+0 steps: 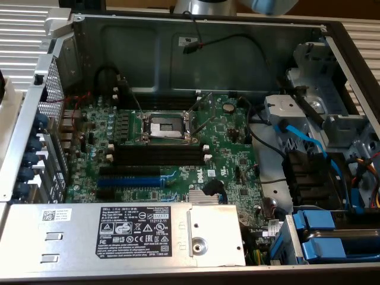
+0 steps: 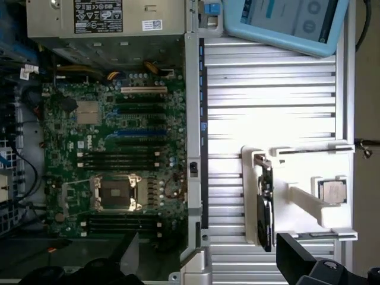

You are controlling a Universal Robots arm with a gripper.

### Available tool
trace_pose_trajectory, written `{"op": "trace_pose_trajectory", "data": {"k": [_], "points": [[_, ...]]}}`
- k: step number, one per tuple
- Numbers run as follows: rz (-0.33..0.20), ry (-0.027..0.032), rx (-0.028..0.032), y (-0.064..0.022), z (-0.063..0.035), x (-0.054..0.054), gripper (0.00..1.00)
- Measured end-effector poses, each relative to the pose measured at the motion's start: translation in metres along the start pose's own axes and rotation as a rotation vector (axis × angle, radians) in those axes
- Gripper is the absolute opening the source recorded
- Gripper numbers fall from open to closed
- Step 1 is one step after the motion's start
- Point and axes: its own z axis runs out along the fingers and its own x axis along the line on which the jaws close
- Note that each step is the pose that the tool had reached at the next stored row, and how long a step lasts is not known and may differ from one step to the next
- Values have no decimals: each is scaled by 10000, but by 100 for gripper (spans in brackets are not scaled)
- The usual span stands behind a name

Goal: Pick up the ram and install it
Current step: 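Reach for the ram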

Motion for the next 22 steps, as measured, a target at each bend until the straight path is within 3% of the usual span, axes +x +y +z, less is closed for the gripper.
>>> {"op": "trace_pose_trajectory", "data": {"k": [8,22], "points": [[0,4,0,12,-24,-363,99],[-1,22,2,25,-43,-864,99]]}}
